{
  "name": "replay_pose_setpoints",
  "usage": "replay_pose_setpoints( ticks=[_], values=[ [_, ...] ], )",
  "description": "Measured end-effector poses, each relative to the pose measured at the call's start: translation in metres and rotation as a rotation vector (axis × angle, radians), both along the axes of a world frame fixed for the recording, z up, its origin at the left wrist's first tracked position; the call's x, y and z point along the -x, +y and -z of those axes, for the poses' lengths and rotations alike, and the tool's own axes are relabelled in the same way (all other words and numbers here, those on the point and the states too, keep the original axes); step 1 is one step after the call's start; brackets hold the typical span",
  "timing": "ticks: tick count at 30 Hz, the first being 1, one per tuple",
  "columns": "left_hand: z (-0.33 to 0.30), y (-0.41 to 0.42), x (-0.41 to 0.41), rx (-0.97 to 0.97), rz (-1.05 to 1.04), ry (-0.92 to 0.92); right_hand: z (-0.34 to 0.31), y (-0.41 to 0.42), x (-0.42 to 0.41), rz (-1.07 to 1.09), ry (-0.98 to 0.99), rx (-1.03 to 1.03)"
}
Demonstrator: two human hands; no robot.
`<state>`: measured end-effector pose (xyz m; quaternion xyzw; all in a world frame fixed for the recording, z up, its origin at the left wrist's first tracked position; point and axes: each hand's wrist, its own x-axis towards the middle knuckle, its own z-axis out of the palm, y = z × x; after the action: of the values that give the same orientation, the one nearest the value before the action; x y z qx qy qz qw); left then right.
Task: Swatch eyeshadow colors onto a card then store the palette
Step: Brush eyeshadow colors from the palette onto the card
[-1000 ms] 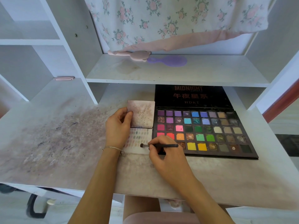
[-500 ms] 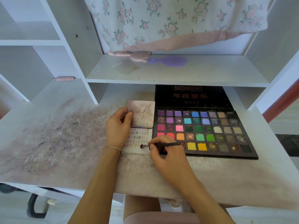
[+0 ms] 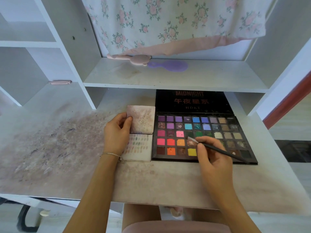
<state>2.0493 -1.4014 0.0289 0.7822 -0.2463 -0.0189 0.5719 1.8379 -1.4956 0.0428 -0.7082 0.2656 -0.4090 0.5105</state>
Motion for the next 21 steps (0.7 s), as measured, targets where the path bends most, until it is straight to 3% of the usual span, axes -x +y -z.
replay_pose_setpoints(
  ticks=[6, 14, 21],
  values=[
    [0.0, -0.001, -0.001, -0.028, -0.004, -0.026, 0.0, -0.027, 0.034, 0.176, 0.013, -0.033],
    [0.0, -0.001, 0.001, -0.049, -0.01, -0.054, 0.005, -0.055, 0.067, 0.383, 0.253, 0.047],
    [0.002, 0.0, 0.0, -0.058, -0.012, -0.049, 0.002, -0.053, 0.064, 0.315, 0.32, 0.088]
  ],
)
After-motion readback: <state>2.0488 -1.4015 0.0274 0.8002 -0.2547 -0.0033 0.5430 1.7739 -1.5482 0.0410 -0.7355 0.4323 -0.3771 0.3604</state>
